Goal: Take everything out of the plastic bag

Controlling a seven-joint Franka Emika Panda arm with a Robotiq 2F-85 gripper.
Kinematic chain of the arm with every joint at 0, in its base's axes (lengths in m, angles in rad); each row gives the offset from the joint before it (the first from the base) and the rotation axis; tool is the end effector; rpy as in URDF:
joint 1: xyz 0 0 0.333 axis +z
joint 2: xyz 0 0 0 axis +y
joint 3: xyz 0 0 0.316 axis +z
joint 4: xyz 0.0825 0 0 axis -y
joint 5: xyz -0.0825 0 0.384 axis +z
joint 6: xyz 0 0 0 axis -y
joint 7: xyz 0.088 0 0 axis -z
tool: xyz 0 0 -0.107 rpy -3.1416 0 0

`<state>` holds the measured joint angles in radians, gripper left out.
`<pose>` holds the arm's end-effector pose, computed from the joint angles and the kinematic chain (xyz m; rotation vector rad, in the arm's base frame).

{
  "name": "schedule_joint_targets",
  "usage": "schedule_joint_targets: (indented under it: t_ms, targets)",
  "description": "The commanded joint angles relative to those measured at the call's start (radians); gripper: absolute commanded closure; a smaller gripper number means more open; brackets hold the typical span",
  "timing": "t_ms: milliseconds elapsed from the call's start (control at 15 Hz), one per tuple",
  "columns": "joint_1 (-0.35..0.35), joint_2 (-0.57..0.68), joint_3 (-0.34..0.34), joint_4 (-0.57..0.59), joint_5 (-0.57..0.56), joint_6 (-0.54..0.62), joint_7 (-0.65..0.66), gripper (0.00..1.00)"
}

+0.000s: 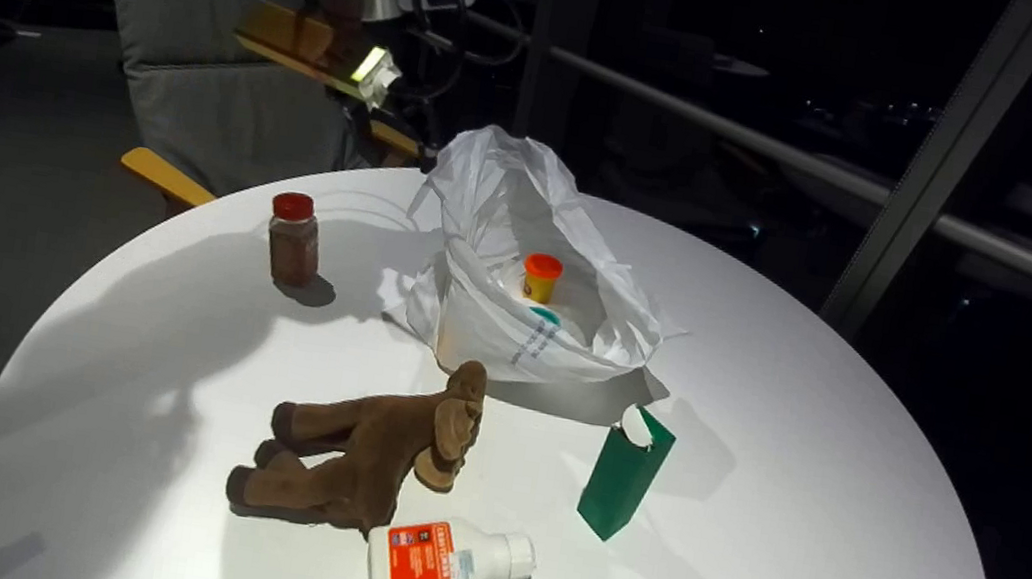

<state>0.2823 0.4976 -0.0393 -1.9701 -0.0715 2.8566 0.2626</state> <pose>0.6289 0.1616 0.2571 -3.0345 -0.0812 -0.5979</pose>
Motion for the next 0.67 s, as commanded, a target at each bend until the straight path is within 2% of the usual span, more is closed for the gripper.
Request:
schedule_joint_targets:
  t_ms: [0,267,600]
  targets:
    - [0.015,-0.010,-0.053,0.051,-0.006,-0.111,0.084,0.00]
    - [0.001,0.024,-0.056,0.094,0.008,-0.189,0.160,0.00]
    - [-0.034,0.076,-0.067,0.128,0.075,-0.138,0.282,0.00]
